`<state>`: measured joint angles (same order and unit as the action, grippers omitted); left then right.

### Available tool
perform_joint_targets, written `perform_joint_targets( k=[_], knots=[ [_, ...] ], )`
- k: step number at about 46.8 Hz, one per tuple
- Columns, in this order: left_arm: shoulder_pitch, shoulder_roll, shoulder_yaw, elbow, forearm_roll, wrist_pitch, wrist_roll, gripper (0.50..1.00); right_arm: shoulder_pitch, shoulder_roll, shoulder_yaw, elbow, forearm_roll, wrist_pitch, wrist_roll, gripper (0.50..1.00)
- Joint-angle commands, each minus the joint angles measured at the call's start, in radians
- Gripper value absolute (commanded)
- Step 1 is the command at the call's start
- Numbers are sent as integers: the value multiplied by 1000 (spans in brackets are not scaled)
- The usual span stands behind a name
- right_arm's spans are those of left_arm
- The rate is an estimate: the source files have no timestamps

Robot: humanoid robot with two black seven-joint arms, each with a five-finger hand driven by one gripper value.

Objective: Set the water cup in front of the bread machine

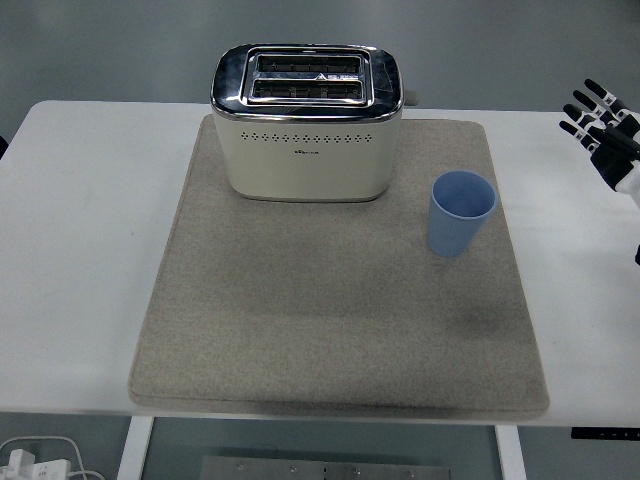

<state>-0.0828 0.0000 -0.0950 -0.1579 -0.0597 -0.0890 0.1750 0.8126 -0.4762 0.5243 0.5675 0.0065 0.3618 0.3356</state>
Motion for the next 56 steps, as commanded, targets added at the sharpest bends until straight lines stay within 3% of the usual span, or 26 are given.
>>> perform_joint_targets(
  k=[1, 9, 14, 25, 31, 37, 56],
  knots=[
    [0, 0, 0, -2, 0, 0, 0, 1000, -23, -21, 0, 9, -2, 52, 5, 928],
    [0, 0, 1, -2, 0, 0, 0, 1000, -69, -53, 0, 34, -56, 126, 20, 928],
    [0, 0, 1, -2, 0, 0, 0, 1000, -95, -81, 0, 66, -118, 154, 82, 928],
    [-2, 0, 3, 0, 0, 0, 0, 1000, -167, -148, 2, 161, -195, 160, 149, 928],
    [-2, 0, 1, -3, 1, 0, 0, 1000, -199, -168, 0, 201, -233, 178, 217, 928],
    [-2, 0, 1, -3, 1, 0, 0, 1000, -225, -177, 2, 249, -296, 166, 275, 928],
    [-3, 0, 3, -3, 3, 0, 0, 1000, -259, -167, 0, 331, -461, 80, 275, 928]
  ],
)
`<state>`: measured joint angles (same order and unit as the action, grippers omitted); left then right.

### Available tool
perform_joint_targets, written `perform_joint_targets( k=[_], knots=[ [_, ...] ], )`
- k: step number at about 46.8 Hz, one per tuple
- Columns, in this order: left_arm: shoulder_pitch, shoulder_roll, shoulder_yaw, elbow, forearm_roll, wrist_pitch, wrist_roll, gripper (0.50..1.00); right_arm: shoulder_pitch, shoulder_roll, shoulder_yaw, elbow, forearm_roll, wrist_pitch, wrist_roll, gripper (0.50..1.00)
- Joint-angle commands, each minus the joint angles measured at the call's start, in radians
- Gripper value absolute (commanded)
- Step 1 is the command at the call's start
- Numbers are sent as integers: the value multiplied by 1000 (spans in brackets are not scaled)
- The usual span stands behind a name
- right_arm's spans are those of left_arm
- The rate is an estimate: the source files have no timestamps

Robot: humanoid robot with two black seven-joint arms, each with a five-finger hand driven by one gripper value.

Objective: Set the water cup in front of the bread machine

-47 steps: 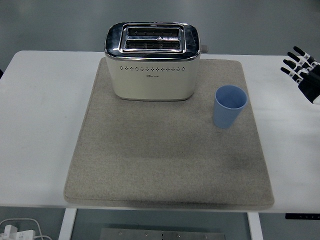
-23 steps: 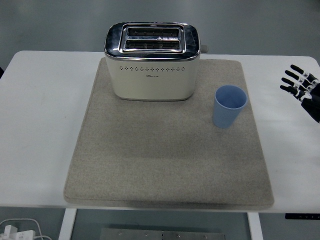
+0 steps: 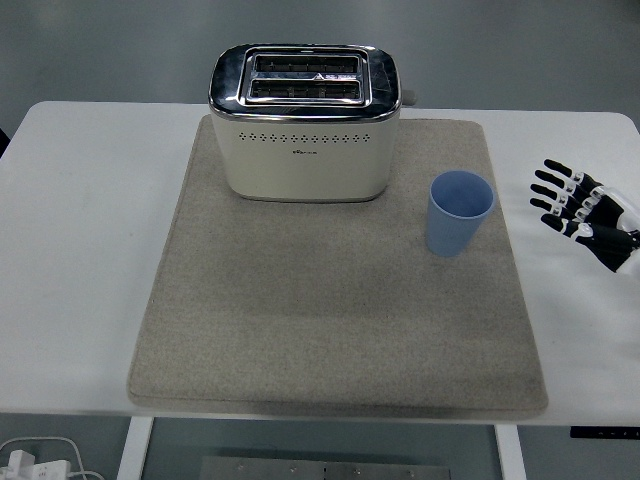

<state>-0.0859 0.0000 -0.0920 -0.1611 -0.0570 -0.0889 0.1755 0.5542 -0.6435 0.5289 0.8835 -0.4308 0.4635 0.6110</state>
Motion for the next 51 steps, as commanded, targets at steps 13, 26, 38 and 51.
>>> perform_joint_targets(
  k=[13, 26, 38, 51],
  knots=[
    [0, 0, 0, 0, 0, 0, 1, 1000, -19, 24, -9, 61, -117, -109, 0, 928],
    [0, 0, -2, 0, 0, -2, -1, 1000, -22, 31, -9, 112, -138, -174, 0, 926],
    [-2, 0, 0, -2, 0, -2, 1, 1000, -16, 71, -9, 124, -167, -213, 0, 926],
    [-2, 0, 0, -2, 2, -2, -1, 1000, -5, 119, -17, 124, -175, -241, 0, 926]
  ],
)
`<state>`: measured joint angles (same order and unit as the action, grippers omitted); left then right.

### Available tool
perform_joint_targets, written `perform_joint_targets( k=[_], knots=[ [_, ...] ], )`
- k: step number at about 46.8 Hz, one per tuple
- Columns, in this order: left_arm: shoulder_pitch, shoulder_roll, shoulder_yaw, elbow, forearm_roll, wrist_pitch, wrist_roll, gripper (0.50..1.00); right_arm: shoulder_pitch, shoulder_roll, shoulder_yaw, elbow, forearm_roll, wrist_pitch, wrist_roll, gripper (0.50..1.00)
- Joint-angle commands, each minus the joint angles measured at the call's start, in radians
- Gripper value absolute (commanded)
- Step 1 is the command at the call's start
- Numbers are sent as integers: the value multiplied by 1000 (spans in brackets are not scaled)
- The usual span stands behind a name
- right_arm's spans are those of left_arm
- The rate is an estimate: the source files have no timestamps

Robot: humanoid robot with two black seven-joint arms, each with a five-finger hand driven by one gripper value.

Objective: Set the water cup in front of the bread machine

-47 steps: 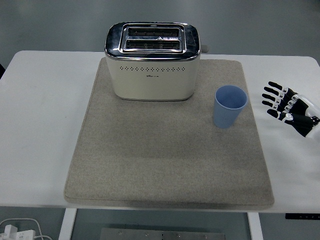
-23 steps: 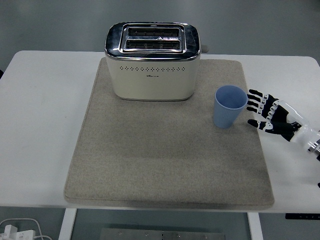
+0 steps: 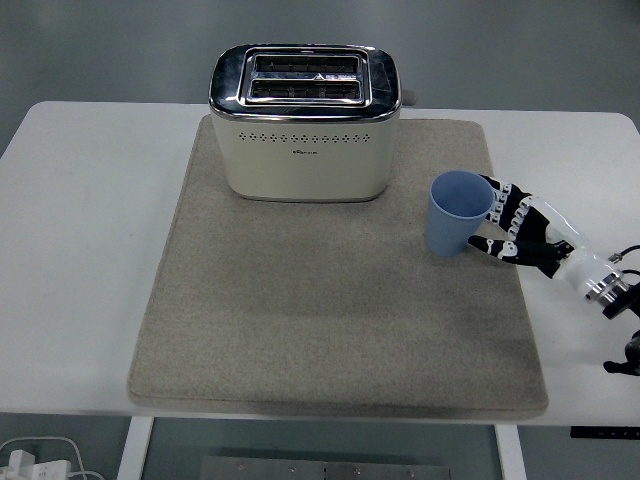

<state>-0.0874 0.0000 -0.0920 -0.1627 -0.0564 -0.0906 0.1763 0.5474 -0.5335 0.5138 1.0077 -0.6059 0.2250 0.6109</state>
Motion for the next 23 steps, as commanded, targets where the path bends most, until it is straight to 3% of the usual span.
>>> perform_joint_targets(
  k=[1, 23],
  knots=[
    [0, 0, 0, 0, 1, 0, 0, 1000, 2, 12, -1, 0, 0, -4, 0, 926],
    [0, 0, -2, -3, 1, 0, 0, 1000, 22, 47, -3, -15, -2, -35, 0, 926]
  ],
)
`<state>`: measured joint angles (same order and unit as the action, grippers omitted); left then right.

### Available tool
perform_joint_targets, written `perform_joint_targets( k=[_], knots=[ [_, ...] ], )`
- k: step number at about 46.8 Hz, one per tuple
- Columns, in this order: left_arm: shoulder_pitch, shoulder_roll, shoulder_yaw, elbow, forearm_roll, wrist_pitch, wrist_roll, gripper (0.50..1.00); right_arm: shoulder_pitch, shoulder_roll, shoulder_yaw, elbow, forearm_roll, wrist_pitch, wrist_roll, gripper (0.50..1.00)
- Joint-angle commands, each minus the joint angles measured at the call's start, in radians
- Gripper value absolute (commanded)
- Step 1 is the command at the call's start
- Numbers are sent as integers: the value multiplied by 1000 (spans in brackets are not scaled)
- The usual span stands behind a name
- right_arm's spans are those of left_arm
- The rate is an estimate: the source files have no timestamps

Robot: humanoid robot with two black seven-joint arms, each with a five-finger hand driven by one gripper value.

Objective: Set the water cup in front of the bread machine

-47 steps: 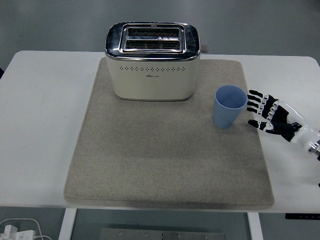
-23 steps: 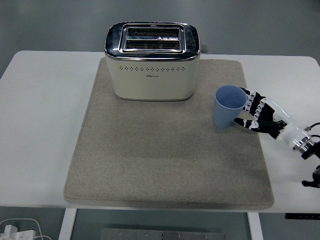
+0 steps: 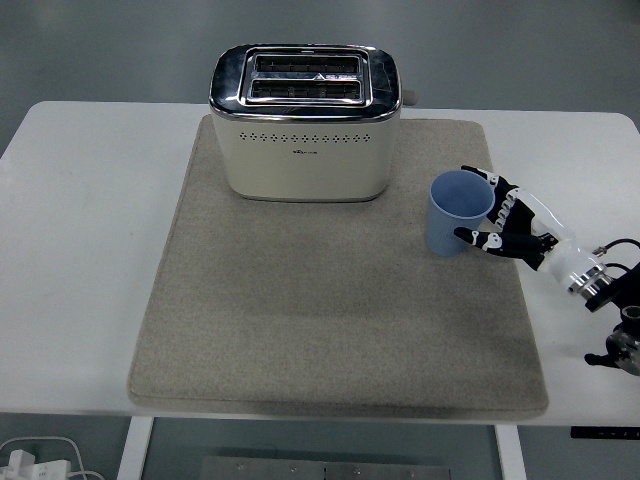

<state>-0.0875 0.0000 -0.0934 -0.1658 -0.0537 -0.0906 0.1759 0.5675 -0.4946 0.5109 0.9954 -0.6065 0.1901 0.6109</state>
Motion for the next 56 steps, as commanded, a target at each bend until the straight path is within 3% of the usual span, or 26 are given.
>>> perform_joint_targets(
  k=[1, 24, 33, 54, 56],
  knots=[
    [0, 0, 0, 0, -2, 0, -1, 1000, 3, 11, 0, -3, -1, 0, 0, 926],
    [0, 0, 0, 0, -2, 0, -1, 1000, 5, 80, -2, -67, -1, 0, 0, 926],
    [0, 0, 0, 0, -2, 0, -1, 1000, 6, 87, -2, -70, -1, 0, 0, 901],
    [0, 0, 0, 0, -2, 0, -1, 1000, 6, 93, -2, -83, -1, -6, 0, 591],
    [0, 0, 0, 0, -2, 0, 1, 1000, 6, 94, -2, -83, -1, -8, 0, 578]
  ],
)
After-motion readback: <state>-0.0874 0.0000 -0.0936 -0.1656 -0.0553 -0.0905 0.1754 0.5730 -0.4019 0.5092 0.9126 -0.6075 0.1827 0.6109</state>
